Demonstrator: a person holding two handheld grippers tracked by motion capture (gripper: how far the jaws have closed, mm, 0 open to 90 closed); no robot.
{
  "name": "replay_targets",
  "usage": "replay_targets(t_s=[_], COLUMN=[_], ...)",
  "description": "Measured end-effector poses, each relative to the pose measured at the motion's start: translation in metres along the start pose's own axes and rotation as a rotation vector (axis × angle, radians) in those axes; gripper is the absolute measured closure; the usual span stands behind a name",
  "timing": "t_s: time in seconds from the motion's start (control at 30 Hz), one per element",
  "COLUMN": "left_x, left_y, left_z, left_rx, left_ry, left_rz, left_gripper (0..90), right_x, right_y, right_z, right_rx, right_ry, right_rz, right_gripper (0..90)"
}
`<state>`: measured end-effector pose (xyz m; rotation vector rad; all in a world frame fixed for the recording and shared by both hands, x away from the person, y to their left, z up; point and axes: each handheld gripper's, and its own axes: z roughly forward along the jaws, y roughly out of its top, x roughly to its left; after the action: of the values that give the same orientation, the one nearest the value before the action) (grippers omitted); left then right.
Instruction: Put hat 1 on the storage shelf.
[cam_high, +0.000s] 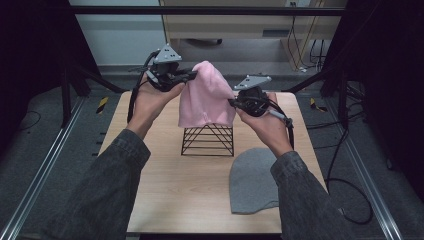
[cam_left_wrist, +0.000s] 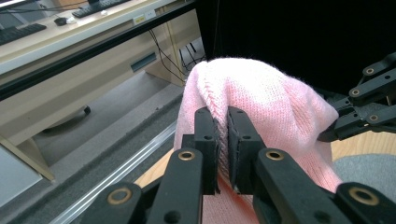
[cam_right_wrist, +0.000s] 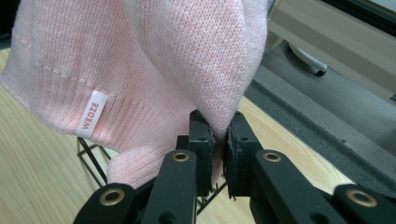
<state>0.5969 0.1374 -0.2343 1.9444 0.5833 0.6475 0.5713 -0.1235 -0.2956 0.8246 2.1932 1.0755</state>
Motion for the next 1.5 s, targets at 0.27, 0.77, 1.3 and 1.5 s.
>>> replay_targets(t_s=[0.27,0.77,1.3,1.5], left_x=[0.008,0.013,-0.002,-0.012], left_y=[-0.008,-0.013,-0.029,-0.031], left_z=[0.013,0.015,0.011,0.012], left_rx=[0.025,0.013,0.025,0.034], left_ry=[0.004,-0.008,-0.024,-0.028], left_rz=[0.028,0.028,0.038,0.054], left_gripper=[83.1,83.1,82.8,82.7], right_x=[-0.001,0.003,0.007,0.009], right_y=[-0.007,-0.01,-0.031,-0.039], right_z=[0.007,0.011,0.016,0.016], right_rx=[0.016,0.0,0.018,0.023], right_ry=[-0.007,0.008,0.026,0.028], right_rz=[0.007,0.011,0.009,0.013], right_gripper=[82.9,82.9,82.6,82.8])
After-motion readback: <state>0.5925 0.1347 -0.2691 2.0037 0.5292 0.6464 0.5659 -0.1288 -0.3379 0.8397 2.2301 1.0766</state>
